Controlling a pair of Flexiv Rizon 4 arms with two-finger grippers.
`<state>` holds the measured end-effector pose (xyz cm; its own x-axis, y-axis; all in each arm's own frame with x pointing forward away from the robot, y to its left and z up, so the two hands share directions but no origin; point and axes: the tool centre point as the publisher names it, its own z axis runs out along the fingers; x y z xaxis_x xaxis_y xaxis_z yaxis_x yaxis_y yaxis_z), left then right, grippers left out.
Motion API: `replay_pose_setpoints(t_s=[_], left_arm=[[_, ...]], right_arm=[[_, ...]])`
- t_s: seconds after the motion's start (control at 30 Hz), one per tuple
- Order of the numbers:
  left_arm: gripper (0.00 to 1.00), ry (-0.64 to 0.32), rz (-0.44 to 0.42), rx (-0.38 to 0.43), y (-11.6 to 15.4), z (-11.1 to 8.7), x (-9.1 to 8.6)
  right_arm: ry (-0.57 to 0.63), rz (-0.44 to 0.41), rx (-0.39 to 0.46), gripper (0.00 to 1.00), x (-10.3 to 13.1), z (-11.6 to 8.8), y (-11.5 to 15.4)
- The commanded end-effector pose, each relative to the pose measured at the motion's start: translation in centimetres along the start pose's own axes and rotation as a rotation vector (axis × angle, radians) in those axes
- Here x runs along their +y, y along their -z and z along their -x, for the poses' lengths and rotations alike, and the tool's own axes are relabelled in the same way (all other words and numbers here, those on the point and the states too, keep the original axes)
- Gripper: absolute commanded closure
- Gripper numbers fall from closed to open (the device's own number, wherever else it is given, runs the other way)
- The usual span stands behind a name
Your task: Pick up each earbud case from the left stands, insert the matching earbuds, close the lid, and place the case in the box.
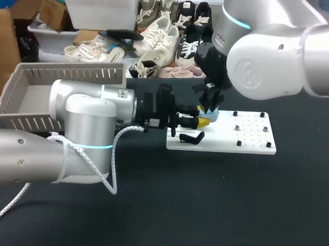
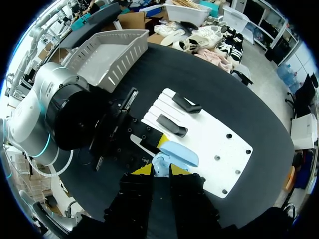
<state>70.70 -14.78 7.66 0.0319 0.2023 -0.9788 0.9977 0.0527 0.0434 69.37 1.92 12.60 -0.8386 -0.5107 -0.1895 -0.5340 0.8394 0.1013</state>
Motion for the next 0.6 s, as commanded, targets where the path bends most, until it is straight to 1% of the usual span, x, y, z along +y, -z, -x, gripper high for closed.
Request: replay_pose_setpoints(t_s=[0.03,0.07,0.17,0.2,0.23,0.3,0.4,0.6], left_arm=[[1.0,-0.002,0.006,-0.002,0.0,0.1,-0.1],[1.0,-0.002,0.006,-0.002,0.0,0.1,-0.1],[1.0,-0.002,0.006,-0.002,0.0,0.1,-0.1],[1.0,-0.002,0.006,-0.002,0.0,0.1,-0.1],[1.0,-0.002,0.006,-0.002,0.0,0.1,-0.1],[1.0,-0.002,0.006,-0.002,0.0,0.1,-0.1],[1.0,-0.002,0.006,-0.002,0.0,0.1,-0.1],[1.0,-0.002,0.006,-0.002,0.0,0.1,-0.1]], right_arm=[[-0.004,-0.006,0.005,0.92,-0.1,0.1,-0.2],[-0.005,-0.007,0.006,0.89,-0.1,0.1,-0.3],[-0.006,-0.008,0.008,0.76,-0.1,0.1,-0.3],[-0.006,-0.008,0.008,0.74,-0.1,0.1,-0.3],[-0.005,-0.009,0.008,0.69,-0.2,0.1,-0.3],[-0.006,-0.01,0.009,0.66,-0.2,0.2,-0.2],[-0.006,-0.011,0.008,0.63,-0.2,0.2,-0.1],[-0.001,0.007,-0.039,0.63,-0.1,-0.2,1.7]])
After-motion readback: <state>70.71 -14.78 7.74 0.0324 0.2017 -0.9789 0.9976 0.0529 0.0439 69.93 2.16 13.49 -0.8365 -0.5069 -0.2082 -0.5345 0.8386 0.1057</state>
